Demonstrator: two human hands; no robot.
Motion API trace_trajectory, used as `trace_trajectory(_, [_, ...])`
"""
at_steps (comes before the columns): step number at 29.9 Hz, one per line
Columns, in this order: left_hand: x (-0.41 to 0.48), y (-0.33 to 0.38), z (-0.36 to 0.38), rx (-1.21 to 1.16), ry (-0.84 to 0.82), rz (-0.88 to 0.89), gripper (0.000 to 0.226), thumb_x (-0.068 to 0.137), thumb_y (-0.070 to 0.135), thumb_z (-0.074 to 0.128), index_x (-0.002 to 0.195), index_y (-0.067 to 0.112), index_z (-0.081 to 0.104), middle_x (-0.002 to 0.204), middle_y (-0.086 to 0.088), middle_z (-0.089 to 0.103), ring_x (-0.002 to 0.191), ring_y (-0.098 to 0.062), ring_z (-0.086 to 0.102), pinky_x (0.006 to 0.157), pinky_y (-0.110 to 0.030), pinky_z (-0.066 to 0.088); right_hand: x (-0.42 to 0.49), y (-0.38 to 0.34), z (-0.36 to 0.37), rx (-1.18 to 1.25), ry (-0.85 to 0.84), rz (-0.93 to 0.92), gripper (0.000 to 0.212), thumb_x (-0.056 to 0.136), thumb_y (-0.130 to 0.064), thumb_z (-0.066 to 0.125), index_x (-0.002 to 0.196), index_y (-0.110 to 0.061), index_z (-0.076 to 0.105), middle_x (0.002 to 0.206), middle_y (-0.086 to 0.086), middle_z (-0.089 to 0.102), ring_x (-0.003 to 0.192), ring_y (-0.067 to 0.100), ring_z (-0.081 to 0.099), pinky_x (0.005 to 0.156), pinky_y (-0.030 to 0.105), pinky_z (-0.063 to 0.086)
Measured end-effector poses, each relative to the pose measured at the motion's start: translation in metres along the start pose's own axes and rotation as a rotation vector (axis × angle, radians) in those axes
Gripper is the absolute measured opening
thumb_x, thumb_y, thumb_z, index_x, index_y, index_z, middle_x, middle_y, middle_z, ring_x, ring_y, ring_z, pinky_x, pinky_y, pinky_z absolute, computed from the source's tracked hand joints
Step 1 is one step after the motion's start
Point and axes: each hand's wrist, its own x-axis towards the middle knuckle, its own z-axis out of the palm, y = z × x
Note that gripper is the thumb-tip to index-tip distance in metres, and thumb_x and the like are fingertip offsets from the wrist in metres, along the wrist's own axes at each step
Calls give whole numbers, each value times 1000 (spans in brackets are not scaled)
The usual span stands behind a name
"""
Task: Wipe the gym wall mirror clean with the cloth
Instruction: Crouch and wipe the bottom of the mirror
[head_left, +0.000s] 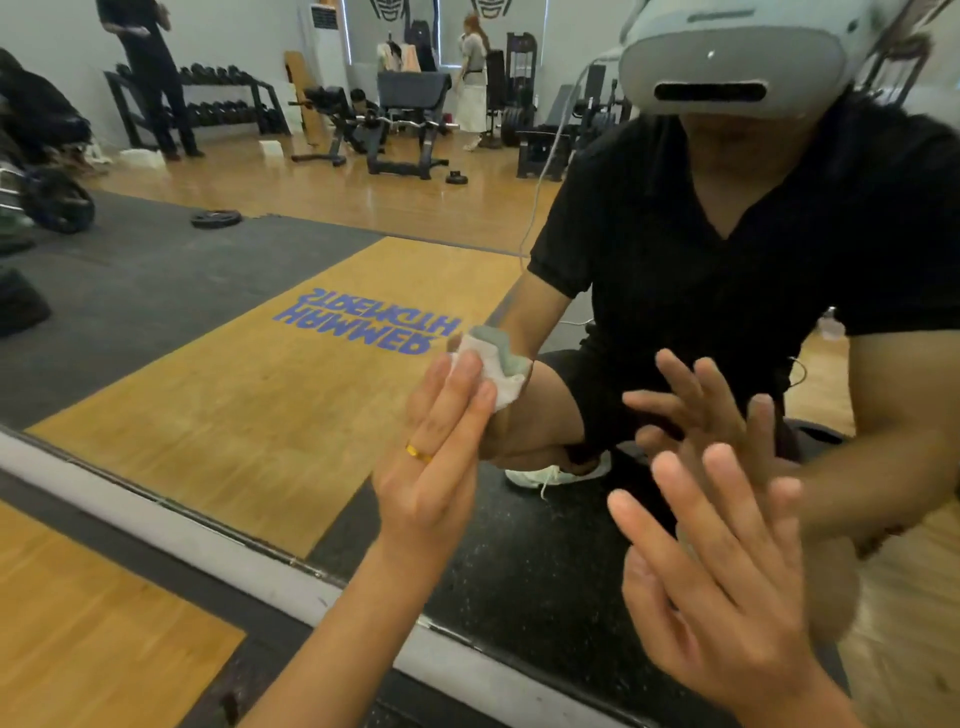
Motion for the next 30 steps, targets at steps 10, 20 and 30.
trace_trajectory(10, [9,-22,-20,-128,-162,70,38,98,0,66,134,10,61,154,2,52,130,-22,62,104,-36,54,17,-14,46,-339,-132,-32,56,103,-23,41,158,-15,36,171,5,20,158,28,17,128,48,8])
trace_trajectory(20, [42,-19,-12,-193,-98,134,57,82,-13,75,135,1,57,143,-10,58,133,-29,59,99,-48,57,20,-13,45,-283,-110,-33,52,94,-20,57,145,-13,51,162,7,39,156,31,23,126,53,12])
trace_trajectory(30, [-8,-47,-23,-71,24,-88,48,80,-24,69,125,-8,62,143,-14,55,134,-36,57,113,-42,46,26,-15,44,-222,-88,-4,46,98,-19,57,143,-12,57,159,7,43,156,31,25,126,53,11])
